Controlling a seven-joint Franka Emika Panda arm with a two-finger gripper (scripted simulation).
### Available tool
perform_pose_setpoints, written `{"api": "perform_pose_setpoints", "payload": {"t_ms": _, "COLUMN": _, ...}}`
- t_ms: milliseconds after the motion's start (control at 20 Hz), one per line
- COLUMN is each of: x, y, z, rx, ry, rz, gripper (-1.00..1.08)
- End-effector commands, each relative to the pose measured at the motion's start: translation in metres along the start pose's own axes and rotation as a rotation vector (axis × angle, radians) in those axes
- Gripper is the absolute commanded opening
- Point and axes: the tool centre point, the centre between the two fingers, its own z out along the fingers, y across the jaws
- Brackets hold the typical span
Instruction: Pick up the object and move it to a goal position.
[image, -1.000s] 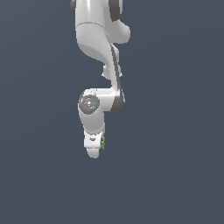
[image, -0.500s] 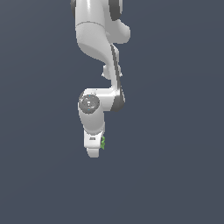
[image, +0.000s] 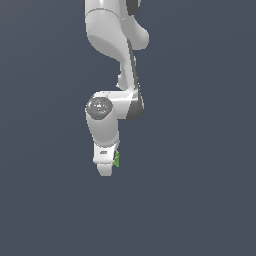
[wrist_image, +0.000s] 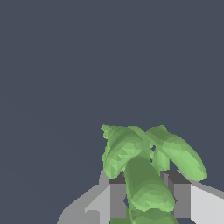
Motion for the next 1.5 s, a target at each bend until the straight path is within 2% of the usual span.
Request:
{"api": "perform_pose_setpoints", "payload": {"t_ms": 0, "x": 0.000, "y": -0.001, "z": -0.021, "rx": -0.001, "ry": 0.000, "rz": 0.000, "gripper": -1.00}}
{"api": "perform_pose_setpoints", "payload": {"t_ms": 1000, "x": -0.005, "y": -0.010, "z": -0.249, "rx": 0.000, "ry": 0.002, "rz": -0.002, "gripper": -1.00}}
{"api": "perform_pose_setpoints", "payload": {"t_ms": 1450, "x": -0.008, "y": -0.009, "z": -0.316, "rx": 0.000, "ry": 0.001, "rz": 0.000, "gripper": -1.00}}
